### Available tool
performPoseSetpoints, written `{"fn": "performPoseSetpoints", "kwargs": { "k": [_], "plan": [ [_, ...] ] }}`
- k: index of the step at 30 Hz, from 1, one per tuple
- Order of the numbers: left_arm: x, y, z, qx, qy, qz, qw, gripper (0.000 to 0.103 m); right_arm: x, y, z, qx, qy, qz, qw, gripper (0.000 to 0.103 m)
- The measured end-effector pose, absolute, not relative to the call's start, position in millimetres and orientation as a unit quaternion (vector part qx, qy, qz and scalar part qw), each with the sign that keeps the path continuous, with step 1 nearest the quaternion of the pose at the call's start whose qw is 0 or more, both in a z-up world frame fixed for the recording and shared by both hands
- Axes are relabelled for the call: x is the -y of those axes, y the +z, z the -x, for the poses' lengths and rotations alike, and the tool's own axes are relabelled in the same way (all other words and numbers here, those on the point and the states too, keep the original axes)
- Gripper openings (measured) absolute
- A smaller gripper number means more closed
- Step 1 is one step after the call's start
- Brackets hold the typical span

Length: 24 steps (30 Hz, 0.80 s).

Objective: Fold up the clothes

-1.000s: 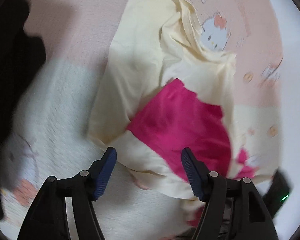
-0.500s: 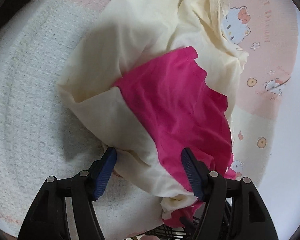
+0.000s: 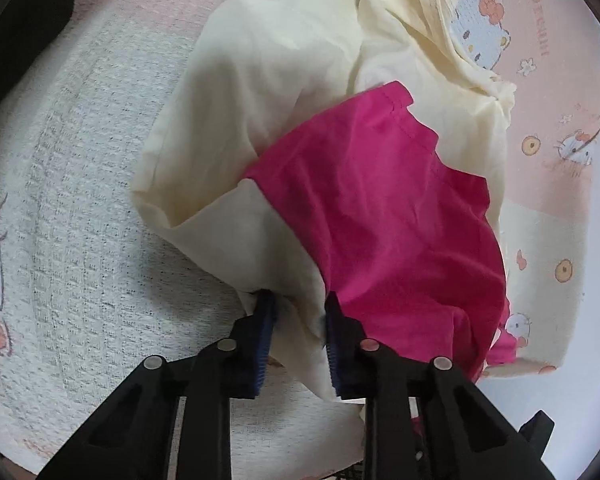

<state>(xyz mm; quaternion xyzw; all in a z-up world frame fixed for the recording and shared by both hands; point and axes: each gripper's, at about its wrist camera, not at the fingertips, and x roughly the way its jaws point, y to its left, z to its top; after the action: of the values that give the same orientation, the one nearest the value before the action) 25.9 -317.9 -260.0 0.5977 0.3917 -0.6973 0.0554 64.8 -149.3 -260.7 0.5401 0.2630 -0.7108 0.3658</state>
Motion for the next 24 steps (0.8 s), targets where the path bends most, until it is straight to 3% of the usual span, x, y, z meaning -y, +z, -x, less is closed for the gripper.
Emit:
{"fn": "performPoseSetpoints", "kwargs": {
  "k": [1, 3, 14, 20, 23, 24],
  "plan": [
    [317.3, -259.5, -26.5, -0.389, -0.699, -0.598, 0.057, 0.019, 150.0, -260.9, -65.8, -0.273, -0.709, -0.538, 0.366, 0.017],
    [316.2, -256.8, -28.0, -0.383, -0.703, -0.596, 0.061, 0.016, 151.6, -259.7, -69.8, -0.291, -0.702, -0.531, 0.376, 0.011],
    [324.7, -230.8, -35.4, -0.342, -0.728, -0.588, 0.088, 0.011, 149.0, -241.0, -81.4, -0.153, -0.598, -0.591, 0.518, 0.009],
    [342.2, -230.7, -48.4, -0.342, -0.726, -0.588, 0.099, 0.01, 144.8, -243.2, -87.4, -0.166, -0.568, -0.587, 0.552, 0.009],
    [354.1, -226.5, -57.8, -0.256, -0.75, -0.584, 0.176, 0.005, 143.3, -246.7, -90.1, -0.172, -0.557, -0.594, 0.555, 0.009],
    [359.9, -225.5, -60.1, -0.267, -0.751, -0.578, 0.171, 0.005, 141.9, -248.9, -91.3, -0.175, -0.553, -0.595, 0.556, 0.009]
  ]
}}
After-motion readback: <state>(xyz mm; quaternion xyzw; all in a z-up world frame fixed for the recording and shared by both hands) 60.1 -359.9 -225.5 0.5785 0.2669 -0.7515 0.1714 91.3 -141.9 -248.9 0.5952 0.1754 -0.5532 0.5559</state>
